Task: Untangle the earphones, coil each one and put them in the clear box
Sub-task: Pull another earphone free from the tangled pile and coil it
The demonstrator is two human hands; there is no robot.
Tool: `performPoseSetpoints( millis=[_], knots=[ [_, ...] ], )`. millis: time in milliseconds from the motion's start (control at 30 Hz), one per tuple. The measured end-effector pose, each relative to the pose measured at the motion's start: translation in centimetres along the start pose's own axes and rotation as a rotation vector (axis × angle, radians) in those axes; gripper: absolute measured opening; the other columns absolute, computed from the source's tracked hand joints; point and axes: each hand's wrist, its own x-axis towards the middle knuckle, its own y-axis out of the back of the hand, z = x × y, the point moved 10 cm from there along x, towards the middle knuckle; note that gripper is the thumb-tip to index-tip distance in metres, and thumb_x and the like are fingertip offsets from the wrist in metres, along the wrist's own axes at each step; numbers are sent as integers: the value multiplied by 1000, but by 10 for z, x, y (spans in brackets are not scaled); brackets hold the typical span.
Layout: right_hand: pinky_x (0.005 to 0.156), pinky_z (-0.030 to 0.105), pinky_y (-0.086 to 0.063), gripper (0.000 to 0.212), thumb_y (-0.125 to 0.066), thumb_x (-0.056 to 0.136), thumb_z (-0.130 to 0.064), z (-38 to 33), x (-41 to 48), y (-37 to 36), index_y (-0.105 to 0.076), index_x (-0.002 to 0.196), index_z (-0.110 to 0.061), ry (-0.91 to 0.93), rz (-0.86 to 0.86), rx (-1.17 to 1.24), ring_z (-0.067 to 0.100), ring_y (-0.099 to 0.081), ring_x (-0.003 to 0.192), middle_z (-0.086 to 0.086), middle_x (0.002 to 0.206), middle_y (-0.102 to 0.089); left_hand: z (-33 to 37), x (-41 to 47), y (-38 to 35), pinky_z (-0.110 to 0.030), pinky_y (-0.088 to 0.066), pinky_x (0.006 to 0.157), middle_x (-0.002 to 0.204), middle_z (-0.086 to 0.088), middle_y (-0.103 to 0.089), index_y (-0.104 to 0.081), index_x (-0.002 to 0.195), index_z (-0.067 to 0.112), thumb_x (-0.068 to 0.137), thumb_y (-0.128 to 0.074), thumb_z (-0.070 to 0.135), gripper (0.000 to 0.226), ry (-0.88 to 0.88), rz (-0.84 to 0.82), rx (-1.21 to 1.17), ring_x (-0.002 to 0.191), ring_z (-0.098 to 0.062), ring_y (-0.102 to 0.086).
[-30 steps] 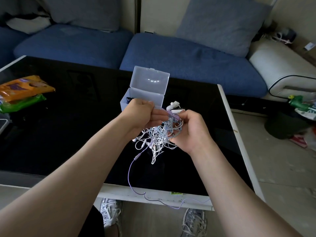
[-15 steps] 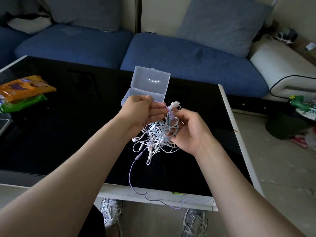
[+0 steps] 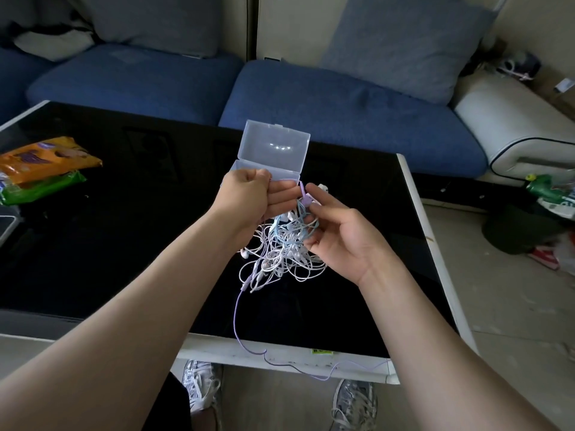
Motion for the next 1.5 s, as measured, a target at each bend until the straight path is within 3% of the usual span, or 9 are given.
performPoseSetpoints(
  millis=[167, 367, 500, 633, 767, 867, 967, 1133, 1500],
  knots=[
    [88, 31, -56, 38, -72, 93, -13, -8, 1, -12, -73, 130, -7, 86, -77, -70, 20, -73, 100, 10, 115, -76, 2, -1, -1, -33, -65, 67, 88, -16, -80, -57, 99, -2, 116, -35, 15, 33, -2, -13, -15, 82, -28, -80],
    [93, 32, -58, 13, -78, 95, -15, -27, 8, 36, -82, 107, -13, 334, 340, -388, 19, -76, 98, 3, 100, -82, 24, 2, 9, -25, -59, 56, 90, -7, -80, -54, 108, 5, 115, -40, 21, 23, -149, 21, -59, 72, -16, -77],
    [81, 29, -52, 11, -70, 94, -21, -47, -6, 32, -81, 94, -20, 503, 496, -1066, 15, -69, 88, -2, 89, -75, 26, -1, 3, -24, -56, 51, 106, -12, -80, -50, 114, 7, 115, -43, 21, 16, -135, -56, -77, 68, -17, -75],
    [100, 40, -43, 23, -66, 95, -22, -49, -24, 8, -75, 113, -34, 566, 640, -1591, 31, -48, 119, 3, 128, -52, 21, -11, -10, -26, -58, 54, 112, -14, -79, -50, 110, 9, 115, -41, 21, 16, -85, -166, -43, 72, -20, -77],
    [75, 22, -47, 20, -60, 80, -10, -25, -26, -11, -75, 91, -16, 382, 380, -1019, 10, -63, 78, -4, 86, -72, 16, -26, -24, -28, -61, 58, 109, -16, -79, -50, 109, 5, 115, -40, 18, 18, -27, -209, -147, 73, -23, -78],
    [93, 39, -56, 28, -54, 66, -14, 16, -31, -29, -73, 85, -17, 57, 124, -620, 16, -73, 99, 1, 93, -79, 13, -36, -29, -30, -63, 61, 111, -15, -79, -49, 112, 4, 115, -41, 19, 17, -7, -208, -198, 81, -25, -80],
    [105, 43, -53, 17, -51, 89, -10, 27, -49, -50, -68, 85, -12, -20, -66, -537, 21, -77, 96, 3, 76, -75, 11, -43, -25, -31, -64, 65, 112, -16, -79, -47, 119, 4, 115, -43, 20, 17, -6, -173, -237, 88, -29, -80],
    [57, 31, -38, 19, -68, 95, -30, -1, -68, -30, -72, 83, -16, 153, 116, -572, 13, -44, 51, -2, 61, -44, 9, -53, -6, -35, -66, 71, 113, -12, -79, -55, 123, 2, 114, -45, 20, 23, -24, -95, -119, 92, -27, -80],
    [63, 30, -51, 17, -64, 103, -29, -80, -145, 3, -74, 92, -22, 755, 495, -1160, 9, -64, 71, -9, 75, -68, -15, -92, -21, -36, -50, 72, 93, -8, -81, -72, 107, 3, 108, -48, 27, 34, 89, -382, 715, 76, -22, -60]
  ],
)
